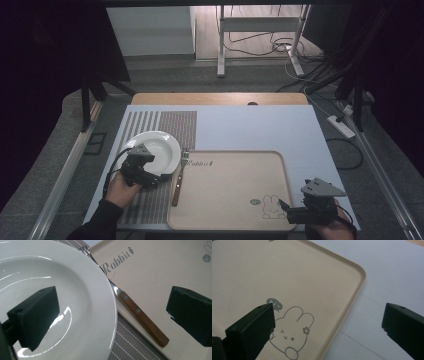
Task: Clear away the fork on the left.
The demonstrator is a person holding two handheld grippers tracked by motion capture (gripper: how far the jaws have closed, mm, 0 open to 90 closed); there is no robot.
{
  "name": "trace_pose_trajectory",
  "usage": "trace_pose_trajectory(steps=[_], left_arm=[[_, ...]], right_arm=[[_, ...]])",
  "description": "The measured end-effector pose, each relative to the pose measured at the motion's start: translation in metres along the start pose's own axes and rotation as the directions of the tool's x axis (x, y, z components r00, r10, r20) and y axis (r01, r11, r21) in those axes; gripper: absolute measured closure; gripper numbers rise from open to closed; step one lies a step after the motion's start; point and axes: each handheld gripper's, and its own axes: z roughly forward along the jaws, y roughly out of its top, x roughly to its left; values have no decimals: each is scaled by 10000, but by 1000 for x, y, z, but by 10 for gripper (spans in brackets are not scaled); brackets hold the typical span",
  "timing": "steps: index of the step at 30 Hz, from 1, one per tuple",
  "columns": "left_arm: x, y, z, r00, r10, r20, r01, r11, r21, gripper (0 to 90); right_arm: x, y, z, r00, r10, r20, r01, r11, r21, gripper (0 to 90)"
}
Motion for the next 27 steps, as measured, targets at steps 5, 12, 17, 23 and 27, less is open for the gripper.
trace_pose_trajectory(steps=[5, 12, 17, 23, 27], left_arm=[[0, -9, -9, 9997, -229, -5, 229, 9996, -162, 0], [-1, -22, -17, 9989, -465, 52, 466, 9988, -128, 0], [-2, -30, -21, 9984, -565, -18, 565, 9984, -42, 0], [-1, -39, -29, 9968, -804, 2, 804, 9967, -96, 0], [0, -46, -35, 9953, -973, -22, 972, 9950, -223, 0]], right_arm=[[-2, 0, 0, 9999, 164, 1, -164, 9999, -20, 0], [-3, 0, 0, 9998, 211, -18, -212, 9998, -24, 0], [-2, 0, 0, 9998, 200, -5, -200, 9998, 12, 0], [-2, 0, 0, 9998, 201, 1, -201, 9998, 25, 0], [-3, 0, 0, 9997, 232, -2, -232, 9997, 30, 0]])
